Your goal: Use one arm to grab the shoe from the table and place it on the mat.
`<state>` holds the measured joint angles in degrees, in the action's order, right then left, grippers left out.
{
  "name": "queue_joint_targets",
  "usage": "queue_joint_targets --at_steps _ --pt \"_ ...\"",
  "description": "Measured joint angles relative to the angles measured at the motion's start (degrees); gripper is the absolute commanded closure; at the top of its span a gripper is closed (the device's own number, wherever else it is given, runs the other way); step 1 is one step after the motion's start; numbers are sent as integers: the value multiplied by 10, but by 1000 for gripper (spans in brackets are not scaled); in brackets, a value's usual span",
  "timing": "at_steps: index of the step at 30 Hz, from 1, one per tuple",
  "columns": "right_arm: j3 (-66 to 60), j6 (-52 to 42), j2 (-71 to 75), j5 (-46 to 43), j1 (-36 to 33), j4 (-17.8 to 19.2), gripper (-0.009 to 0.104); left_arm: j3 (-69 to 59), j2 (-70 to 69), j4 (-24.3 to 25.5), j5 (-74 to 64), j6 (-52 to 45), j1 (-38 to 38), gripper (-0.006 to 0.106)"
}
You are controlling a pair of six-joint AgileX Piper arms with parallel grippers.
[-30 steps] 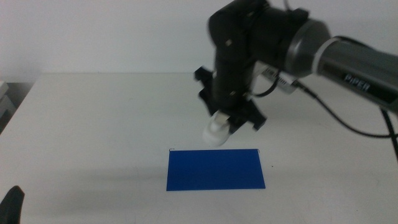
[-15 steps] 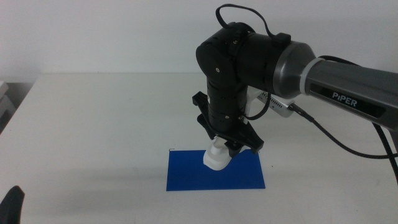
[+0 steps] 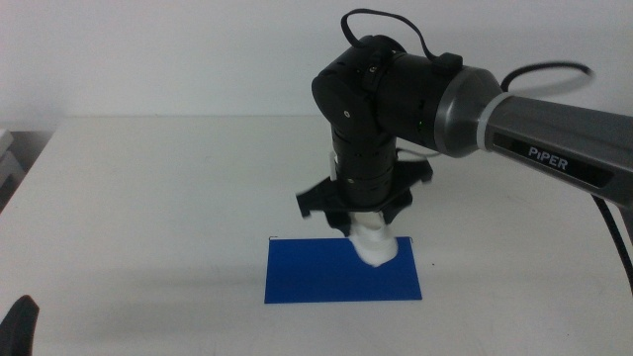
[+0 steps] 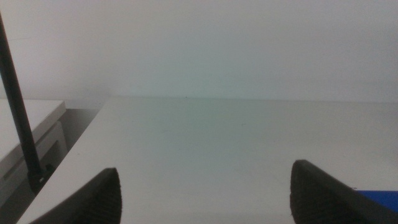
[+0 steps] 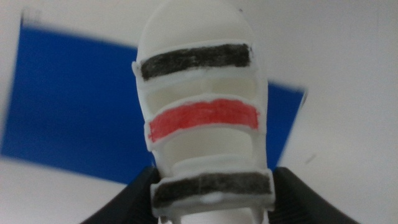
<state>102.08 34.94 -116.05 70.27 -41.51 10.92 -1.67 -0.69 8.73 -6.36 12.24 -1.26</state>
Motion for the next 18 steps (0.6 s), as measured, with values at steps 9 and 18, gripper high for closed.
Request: queue_joint_targets --at_steps 9,18 --pt "0 -442 0 1 0 18 99 0 0 0 0 0 0 8" --pt "0 -634 0 1 0 -19 99 0 0 0 0 0 0 8"
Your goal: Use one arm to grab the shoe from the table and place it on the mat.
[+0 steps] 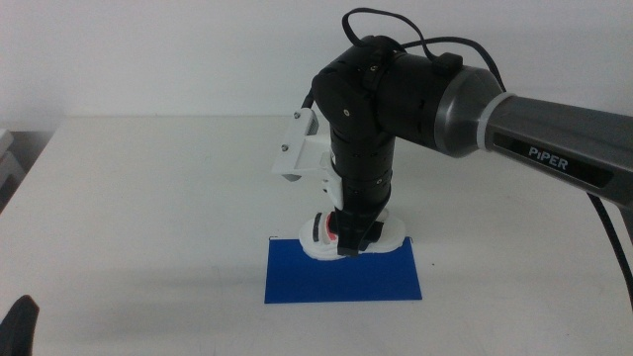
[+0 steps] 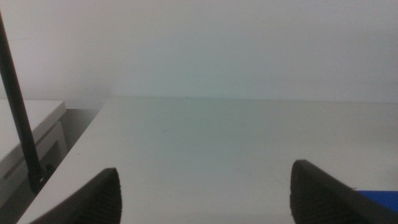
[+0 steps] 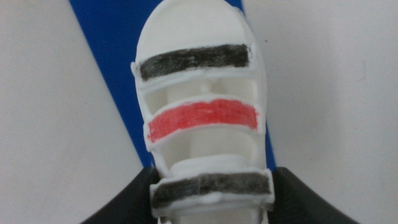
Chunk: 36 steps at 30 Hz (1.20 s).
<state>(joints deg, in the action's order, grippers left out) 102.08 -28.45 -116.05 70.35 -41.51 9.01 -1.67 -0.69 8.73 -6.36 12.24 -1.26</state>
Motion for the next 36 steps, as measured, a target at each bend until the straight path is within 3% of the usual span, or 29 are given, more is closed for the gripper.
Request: queue_joint_targets --at_steps 14,20,25,27,31,34,36 --pt "0 -1 -45 -20 8 -26 99 0 0 0 0 0 0 8" --pt "0 -2 -62 -42 11 -28 90 0 0 0 0 0 0 8" --pt "0 -4 -68 -42 12 -28 68 0 0 0 0 0 0 8" --pt "0 -5 -68 -42 12 -30 47 0 0 0 0 0 0 8" --pt "0 -8 -69 -42 13 -48 18 0 0 0 0 0 0 8" --pt "0 -9 -69 -42 13 -61 3 0 0 0 0 0 0 8" --pt "-1 -9 -63 -42 21 -83 3 0 0 0 0 0 0 8"
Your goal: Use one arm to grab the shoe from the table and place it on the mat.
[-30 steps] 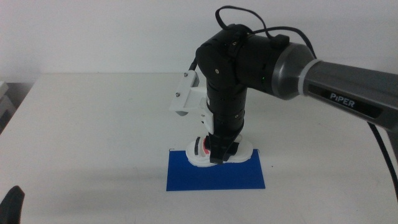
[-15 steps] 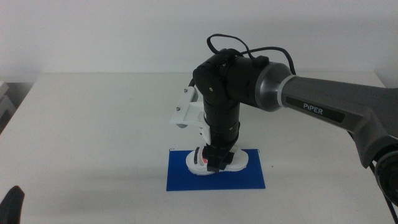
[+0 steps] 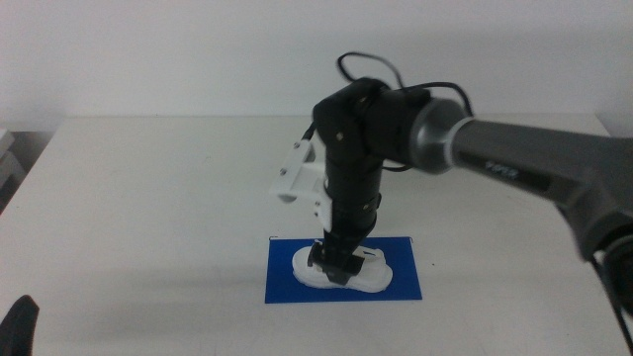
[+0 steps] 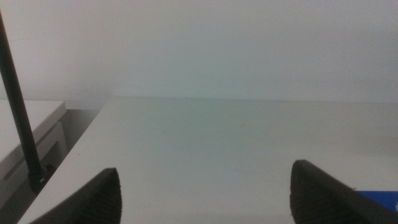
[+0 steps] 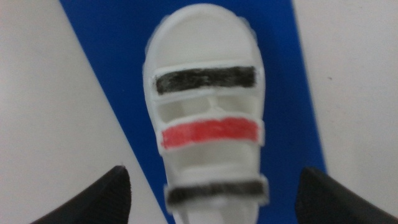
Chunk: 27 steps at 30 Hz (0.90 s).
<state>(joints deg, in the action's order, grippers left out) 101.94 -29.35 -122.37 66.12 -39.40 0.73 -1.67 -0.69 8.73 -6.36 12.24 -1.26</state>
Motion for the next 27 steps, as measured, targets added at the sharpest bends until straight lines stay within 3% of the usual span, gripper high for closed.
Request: queue_joint_targets --at_steps 5,11,16,19,22,27 --pt "-78 40 98 -68 43 -55 3 0 0 0 0 0 0 8" --pt "-288 129 329 -236 139 -108 3 0 0 0 0 0 0 8" --pt "-458 195 516 -349 218 -109 4 0 0 0 0 0 0 8" --pt "-548 217 622 -383 257 -92 4 0 0 0 0 0 0 8" --pt "-643 224 725 -427 277 -70 4 0 0 0 0 0 0 8" --pt "-776 226 897 -487 285 -63 4 0 0 0 0 0 0 8"
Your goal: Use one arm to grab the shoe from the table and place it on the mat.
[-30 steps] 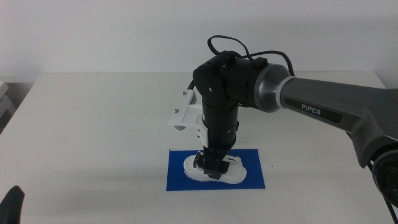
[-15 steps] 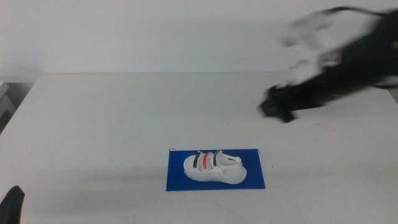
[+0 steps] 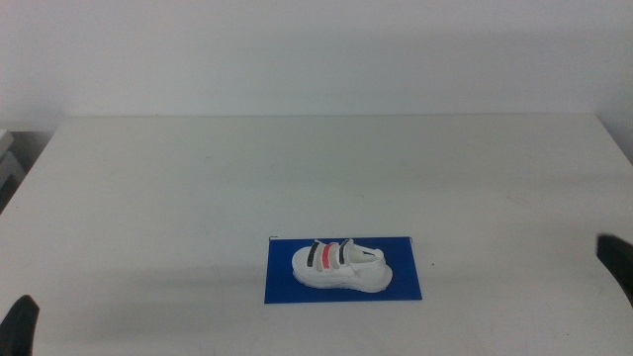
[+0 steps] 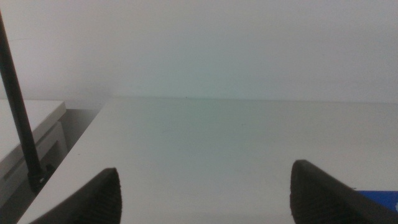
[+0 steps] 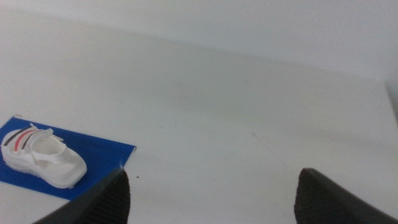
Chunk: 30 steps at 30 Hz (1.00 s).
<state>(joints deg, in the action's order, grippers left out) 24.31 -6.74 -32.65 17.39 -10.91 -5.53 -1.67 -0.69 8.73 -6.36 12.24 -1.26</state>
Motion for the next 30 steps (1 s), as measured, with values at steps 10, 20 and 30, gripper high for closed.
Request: queue_joint_targets --at_steps 10,20,30 --pt "-130 -3 209 -10 1 17 4 0 0 0 0 0 0 8" --pt "-239 -4 312 -27 1 17 4 0 0 0 0 0 0 8" --pt "-259 -5 332 -50 1 17 4 0 0 0 0 0 0 8"
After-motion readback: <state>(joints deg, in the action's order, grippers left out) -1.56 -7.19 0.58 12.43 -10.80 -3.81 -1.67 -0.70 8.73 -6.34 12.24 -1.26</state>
